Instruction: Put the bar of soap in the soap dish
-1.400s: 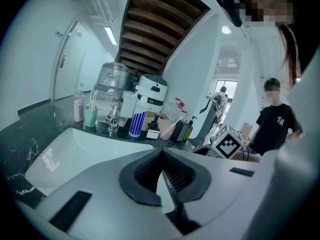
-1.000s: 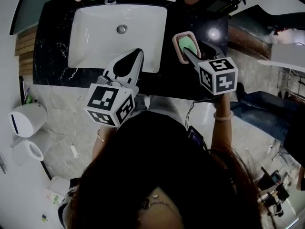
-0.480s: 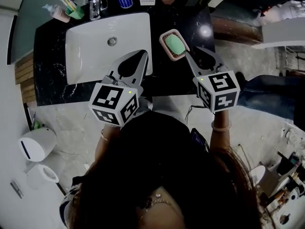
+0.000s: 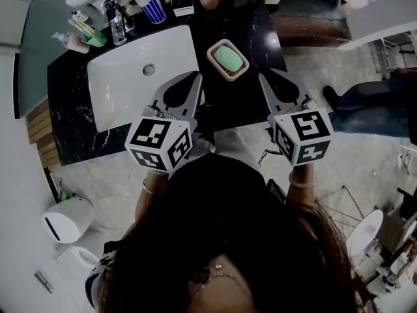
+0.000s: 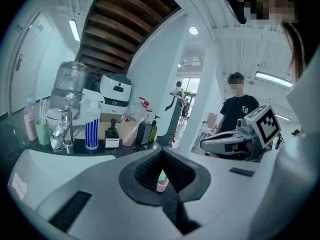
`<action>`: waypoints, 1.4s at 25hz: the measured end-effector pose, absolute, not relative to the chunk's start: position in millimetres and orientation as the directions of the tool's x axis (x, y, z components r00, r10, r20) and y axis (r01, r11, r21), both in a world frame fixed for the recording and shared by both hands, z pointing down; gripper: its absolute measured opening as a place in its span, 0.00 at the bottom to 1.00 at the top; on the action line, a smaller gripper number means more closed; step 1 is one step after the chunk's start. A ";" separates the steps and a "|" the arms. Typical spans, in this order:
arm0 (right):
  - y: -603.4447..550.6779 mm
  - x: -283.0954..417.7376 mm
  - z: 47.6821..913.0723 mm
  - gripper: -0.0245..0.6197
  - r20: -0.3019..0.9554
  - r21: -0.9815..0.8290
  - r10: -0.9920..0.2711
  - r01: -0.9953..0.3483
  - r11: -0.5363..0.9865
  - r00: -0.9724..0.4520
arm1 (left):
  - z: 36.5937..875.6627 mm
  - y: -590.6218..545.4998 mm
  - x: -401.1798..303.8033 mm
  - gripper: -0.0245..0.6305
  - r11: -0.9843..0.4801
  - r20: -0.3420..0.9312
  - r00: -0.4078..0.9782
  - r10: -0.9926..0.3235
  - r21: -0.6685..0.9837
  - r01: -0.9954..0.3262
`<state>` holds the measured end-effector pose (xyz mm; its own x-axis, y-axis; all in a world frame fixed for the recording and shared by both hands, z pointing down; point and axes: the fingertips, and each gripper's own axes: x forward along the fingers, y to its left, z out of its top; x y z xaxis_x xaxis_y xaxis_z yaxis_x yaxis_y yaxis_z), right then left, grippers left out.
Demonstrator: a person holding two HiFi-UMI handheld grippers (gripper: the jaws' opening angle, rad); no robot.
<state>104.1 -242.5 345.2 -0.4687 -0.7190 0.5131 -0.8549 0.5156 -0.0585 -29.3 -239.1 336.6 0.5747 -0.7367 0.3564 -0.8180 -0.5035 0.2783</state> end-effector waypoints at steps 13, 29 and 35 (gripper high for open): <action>-217.4 96.5 319.1 0.05 0.409 -0.142 -0.767 -0.865 0.482 -0.494 | 323.2 -227.4 -32.4 0.04 -0.505 0.356 0.563 -0.746 0.247 -0.827; -217.7 80.2 313.6 0.05 0.401 -0.151 -0.734 -0.829 0.538 -0.549 | 312.8 -219.1 -37.4 0.04 -0.484 0.348 0.536 -0.769 0.230 -0.844; -216.7 75.6 313.7 0.05 0.394 -0.174 -0.711 -0.806 0.565 -0.583 | 312.5 -218.7 -37.7 0.04 -0.474 0.350 0.525 -0.776 0.227 -0.851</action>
